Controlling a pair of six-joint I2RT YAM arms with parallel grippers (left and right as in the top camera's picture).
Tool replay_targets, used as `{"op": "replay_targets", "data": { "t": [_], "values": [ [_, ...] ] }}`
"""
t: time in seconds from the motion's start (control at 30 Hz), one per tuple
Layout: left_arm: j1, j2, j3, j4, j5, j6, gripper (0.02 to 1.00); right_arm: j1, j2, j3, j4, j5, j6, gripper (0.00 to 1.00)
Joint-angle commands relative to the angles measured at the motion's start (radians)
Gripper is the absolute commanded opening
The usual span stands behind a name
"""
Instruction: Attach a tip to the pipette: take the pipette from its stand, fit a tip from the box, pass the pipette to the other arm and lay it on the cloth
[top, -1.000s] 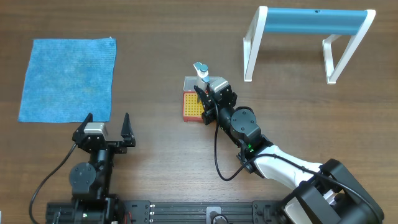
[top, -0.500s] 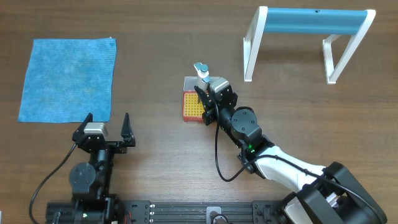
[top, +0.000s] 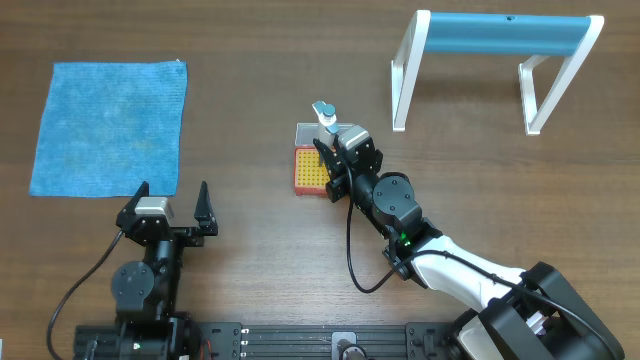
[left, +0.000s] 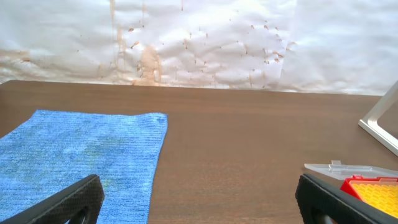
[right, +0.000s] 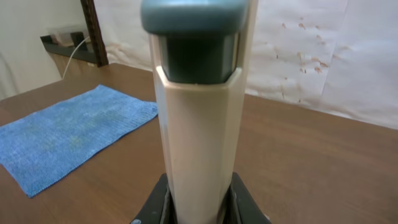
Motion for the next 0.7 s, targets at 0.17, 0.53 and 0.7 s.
{"op": "replay_targets", "data": {
  "t": [0.17, 0.53, 0.7],
  "values": [
    [-0.003, -0.009, -0.001, -0.008, 0.007, -0.008, 0.996, 0.003, -0.022, -0.009, 0.018, -0.013, 0.003, 0.077],
    [-0.003, -0.009, -0.001, -0.008, 0.007, -0.008, 0.996, 0.003, -0.016, -0.008, 0.018, -0.012, 0.003, 0.077],
    [-0.003, -0.009, -0.001, -0.008, 0.007, -0.008, 0.996, 0.003, -0.012, -0.008, 0.019, -0.011, 0.003, 0.077]
  ]
}}
